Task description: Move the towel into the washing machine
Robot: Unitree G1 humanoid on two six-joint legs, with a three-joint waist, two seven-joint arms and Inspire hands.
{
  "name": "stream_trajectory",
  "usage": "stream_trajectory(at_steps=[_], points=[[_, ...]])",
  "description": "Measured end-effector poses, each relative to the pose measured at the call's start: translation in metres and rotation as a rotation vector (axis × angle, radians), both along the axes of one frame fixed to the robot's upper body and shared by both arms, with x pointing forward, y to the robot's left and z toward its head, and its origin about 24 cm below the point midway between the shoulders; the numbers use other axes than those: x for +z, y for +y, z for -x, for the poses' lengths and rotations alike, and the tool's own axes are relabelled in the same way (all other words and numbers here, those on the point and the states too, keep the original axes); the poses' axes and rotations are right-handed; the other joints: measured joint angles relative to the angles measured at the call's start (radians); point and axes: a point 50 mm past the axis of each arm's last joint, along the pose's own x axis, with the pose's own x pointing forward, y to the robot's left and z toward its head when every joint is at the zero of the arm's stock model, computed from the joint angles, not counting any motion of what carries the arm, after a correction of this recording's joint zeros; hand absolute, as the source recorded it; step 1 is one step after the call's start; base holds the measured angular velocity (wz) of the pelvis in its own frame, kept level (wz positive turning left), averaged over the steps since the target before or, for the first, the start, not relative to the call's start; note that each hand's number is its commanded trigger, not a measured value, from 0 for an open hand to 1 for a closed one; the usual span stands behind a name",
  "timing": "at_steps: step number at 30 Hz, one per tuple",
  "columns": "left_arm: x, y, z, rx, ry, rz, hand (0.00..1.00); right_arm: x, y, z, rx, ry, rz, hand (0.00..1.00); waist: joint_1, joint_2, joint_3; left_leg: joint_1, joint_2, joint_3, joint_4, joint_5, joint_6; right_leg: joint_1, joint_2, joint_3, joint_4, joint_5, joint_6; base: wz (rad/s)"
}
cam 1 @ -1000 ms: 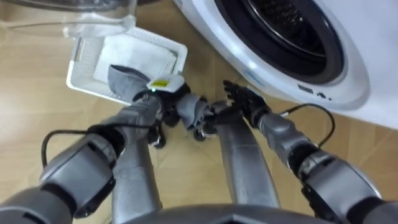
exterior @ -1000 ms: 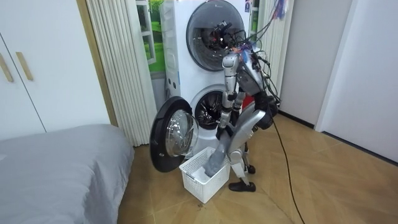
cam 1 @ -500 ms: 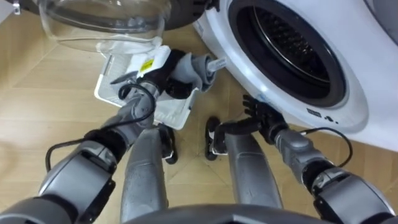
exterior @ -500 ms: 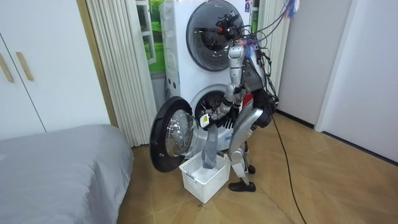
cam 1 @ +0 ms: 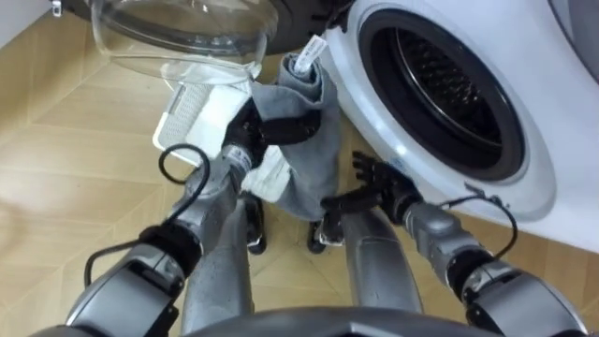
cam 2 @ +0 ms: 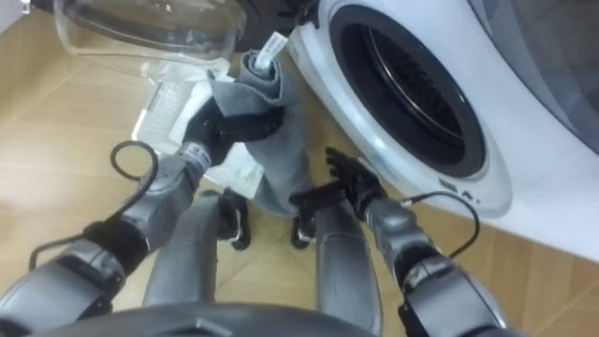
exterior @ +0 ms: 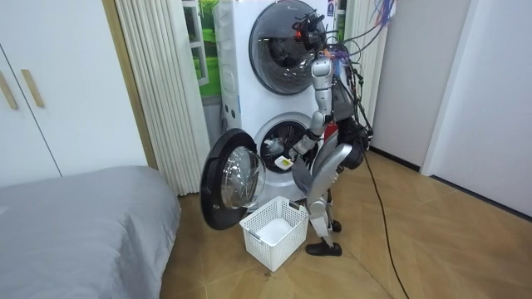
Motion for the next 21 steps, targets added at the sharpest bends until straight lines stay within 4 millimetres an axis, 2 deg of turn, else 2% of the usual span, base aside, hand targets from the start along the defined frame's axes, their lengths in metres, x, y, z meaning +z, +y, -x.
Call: stream_trajectory(at_steps=[4,10,11,12,13,14,21], points=[[-0.001,-0.004,0.003,0.0,0.05,0.184,1.0,0.003,0.004,-0.005,0.035,-0.004,0.017,0.0,-0.004,0.001,-0.0011,0.017,-0.009,-0.01,-0.017,0.011,0.004,0.022,-0.003,-0.006,-0.017,0.008,0.007,0.09],[-0.003,-0.007,0.007,0.002,0.097,0.321,1.0,0.006,0.007,-0.012,0.054,-0.012,0.035,0.0,-0.013,0.0,-0.0004,0.016,-0.009,-0.016,-0.039,0.022,0.005,0.028,0.0,-0.017,-0.048,0.026,0.007,0.0],[-0.003,-0.008,0.007,-0.004,0.094,0.324,1.0,0.005,0.007,-0.012,0.051,-0.01,0.035,0.09,-0.015,0.0,-0.0004,0.016,-0.009,-0.016,-0.041,0.022,0.006,0.028,0.0,-0.017,-0.05,0.026,0.007,0.0],[-0.002,-0.009,0.007,-0.014,0.089,0.332,1.0,0.005,0.006,-0.011,0.044,-0.008,0.034,0.77,-0.018,0.0,-0.0003,0.016,-0.009,-0.015,-0.043,0.023,0.006,0.028,0.0,-0.017,-0.052,0.026,0.007,0.0],[-0.001,-0.01,0.007,-0.023,0.083,0.339,1.0,0.005,0.006,-0.011,0.043,-0.008,0.035,0.85,-0.021,0.0,-0.0003,0.016,-0.009,-0.015,-0.046,0.023,0.005,0.028,0.001,-0.017,-0.055,0.026,0.007,0.0],[-0.001,-0.01,0.007,-0.026,0.081,0.344,1.0,0.005,0.005,-0.011,0.042,-0.007,0.034,1.0,-0.022,0.0,-0.0002,0.016,-0.009,-0.015,-0.048,0.023,0.005,0.028,0.001,-0.017,-0.057,0.026,0.007,0.0],[0.011,-0.028,0.004,-0.052,0.065,0.453,1.0,0.007,0.006,-0.014,0.019,-0.016,0.047,1.0,-0.024,0.0,0.0002,0.008,-0.007,-0.015,-0.057,0.023,0.004,0.026,0.006,-0.02,-0.075,0.026,0.007,0.0]])
